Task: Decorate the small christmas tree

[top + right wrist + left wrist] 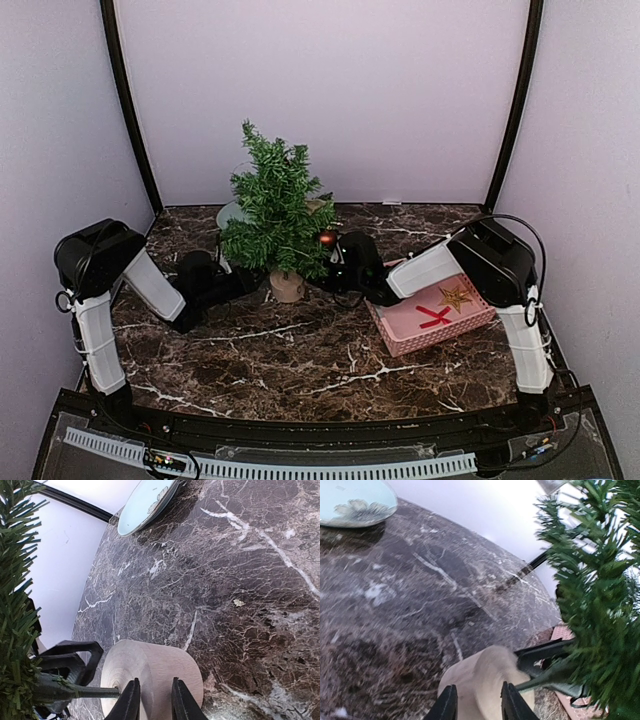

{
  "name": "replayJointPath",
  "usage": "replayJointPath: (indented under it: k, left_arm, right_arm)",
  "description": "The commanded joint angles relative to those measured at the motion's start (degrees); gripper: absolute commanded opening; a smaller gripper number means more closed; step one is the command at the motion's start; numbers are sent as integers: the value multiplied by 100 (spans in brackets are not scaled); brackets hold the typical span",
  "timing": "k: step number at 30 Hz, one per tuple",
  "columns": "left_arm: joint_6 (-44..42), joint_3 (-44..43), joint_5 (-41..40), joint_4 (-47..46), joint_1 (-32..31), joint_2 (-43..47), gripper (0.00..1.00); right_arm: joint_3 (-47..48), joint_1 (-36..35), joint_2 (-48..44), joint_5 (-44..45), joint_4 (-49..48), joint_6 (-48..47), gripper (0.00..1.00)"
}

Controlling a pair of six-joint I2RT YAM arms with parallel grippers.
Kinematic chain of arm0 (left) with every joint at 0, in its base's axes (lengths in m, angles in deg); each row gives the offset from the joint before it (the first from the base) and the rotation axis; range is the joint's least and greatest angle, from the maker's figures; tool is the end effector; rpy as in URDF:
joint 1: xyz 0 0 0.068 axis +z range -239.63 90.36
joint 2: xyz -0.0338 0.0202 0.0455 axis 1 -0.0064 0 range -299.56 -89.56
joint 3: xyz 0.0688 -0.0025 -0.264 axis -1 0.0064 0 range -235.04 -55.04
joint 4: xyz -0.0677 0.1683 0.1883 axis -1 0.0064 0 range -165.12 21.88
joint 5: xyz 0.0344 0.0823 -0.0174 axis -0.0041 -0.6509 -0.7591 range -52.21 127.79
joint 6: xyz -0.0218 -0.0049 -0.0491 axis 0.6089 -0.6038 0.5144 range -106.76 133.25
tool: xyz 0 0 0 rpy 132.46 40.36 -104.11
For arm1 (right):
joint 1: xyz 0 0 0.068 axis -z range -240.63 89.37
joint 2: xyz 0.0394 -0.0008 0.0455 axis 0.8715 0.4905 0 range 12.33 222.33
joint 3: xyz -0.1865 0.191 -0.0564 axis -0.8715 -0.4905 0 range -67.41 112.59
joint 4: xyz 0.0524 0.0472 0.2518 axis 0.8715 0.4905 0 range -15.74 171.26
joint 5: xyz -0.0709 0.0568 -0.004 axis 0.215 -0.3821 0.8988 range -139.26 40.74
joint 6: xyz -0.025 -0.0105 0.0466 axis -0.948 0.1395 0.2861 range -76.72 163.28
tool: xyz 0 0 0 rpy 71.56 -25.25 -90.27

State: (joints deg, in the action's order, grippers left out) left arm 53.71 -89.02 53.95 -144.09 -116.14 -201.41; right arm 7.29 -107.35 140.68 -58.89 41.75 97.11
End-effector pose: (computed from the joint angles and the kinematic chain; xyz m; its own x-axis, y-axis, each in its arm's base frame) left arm 0.2956 -0.1585 0.1148 -0.5433 -0.4257 -0.7236 0.4233 0.6054 -0.6740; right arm 0.3241 0.3529 0.1195 -0.8118 0.2989 -0.5017 -0.2871 0.5439 0.7885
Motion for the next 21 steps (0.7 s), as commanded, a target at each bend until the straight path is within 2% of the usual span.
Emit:
replayJointPath:
  k: [1,6,14,21]
  left_arm:
    - [-220,-299,315,70,16,-69,30]
    - [-203,-233,386,61,-13,-98,27]
    - [-116,17,321,-137,-43,-131,26]
    - [-128,-26,307,-136,-55,-135,26]
  right_arm:
    - [206,40,180,-192,-137,-104,23]
    - [72,88,47,-124,-213,-54,24]
    - [-783,73,-702,488,-484,123,38]
    - [-964,-42,-791,252,-585,278,40]
